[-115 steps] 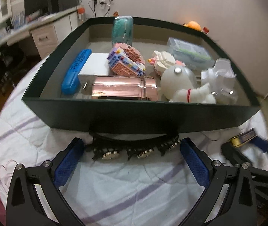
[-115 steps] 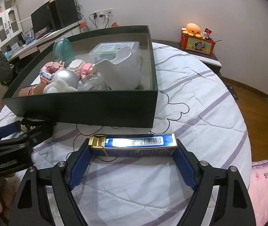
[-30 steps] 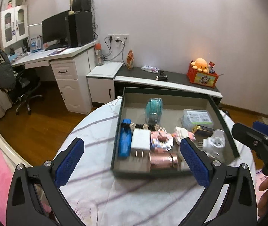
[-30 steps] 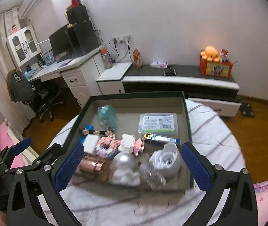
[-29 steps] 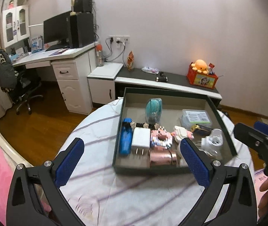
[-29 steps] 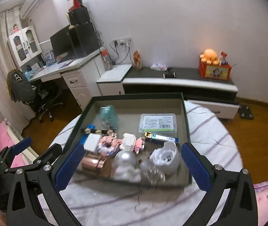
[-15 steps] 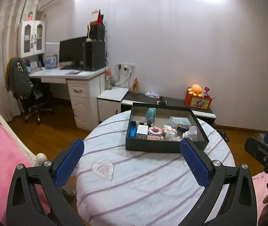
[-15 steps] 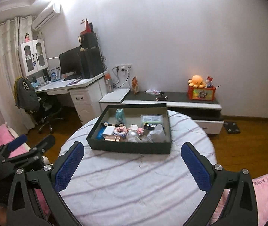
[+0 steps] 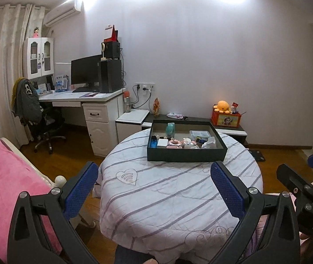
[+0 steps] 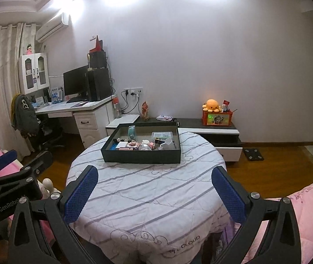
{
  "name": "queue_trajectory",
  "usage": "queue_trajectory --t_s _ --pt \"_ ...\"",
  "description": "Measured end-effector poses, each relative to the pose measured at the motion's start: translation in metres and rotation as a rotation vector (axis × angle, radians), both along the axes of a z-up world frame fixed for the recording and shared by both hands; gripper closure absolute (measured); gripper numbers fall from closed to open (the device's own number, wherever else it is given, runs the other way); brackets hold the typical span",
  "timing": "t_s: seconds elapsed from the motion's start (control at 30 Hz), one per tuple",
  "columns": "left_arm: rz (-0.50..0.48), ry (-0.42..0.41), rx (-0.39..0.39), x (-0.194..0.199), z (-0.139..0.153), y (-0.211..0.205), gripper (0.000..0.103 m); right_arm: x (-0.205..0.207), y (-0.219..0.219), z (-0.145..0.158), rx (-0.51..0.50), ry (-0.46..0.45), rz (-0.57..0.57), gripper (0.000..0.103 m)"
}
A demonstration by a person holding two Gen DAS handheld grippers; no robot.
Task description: Organize rigid objects
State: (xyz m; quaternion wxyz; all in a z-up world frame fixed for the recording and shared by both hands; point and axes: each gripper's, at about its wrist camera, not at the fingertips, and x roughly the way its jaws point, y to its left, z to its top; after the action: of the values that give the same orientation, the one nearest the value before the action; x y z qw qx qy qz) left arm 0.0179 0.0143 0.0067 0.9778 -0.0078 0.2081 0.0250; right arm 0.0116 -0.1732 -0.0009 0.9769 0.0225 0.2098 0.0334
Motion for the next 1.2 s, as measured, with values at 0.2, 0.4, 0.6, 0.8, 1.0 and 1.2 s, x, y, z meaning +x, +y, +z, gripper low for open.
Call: queue_trajectory --t_s 0.2,0.4,0.6,0.8,1.0,1.2 --pt "0.013 0.017 -0.003 -0.002 -0.003 0.003 0.000 -0.008 0.000 -0.002 -0.001 0.002 -0.002 0.000" --pt "0.016 0.025 0.001 -0.003 -0.006 0.004 0.000 -0.009 0.002 -0.005 -0.013 0.009 0.003 0.000" --pt "0.016 0.026 0.002 -0.003 -0.006 0.003 0.000 -0.008 0.006 -0.008 -0.019 0.016 0.010 0.000" --pt "0.014 0.030 -0.001 -0.005 -0.008 0.005 0.000 -0.008 0.007 -0.007 -0.020 0.016 0.009 0.000" --pt "0.011 0.033 0.002 -0.005 -0.012 0.006 0.000 -0.008 0.007 -0.007 -0.019 0.016 0.009 0.000" --pt "0.012 0.037 0.000 -0.004 -0.011 0.005 0.000 -0.008 0.007 -0.009 -0.018 0.013 0.006 0.000"
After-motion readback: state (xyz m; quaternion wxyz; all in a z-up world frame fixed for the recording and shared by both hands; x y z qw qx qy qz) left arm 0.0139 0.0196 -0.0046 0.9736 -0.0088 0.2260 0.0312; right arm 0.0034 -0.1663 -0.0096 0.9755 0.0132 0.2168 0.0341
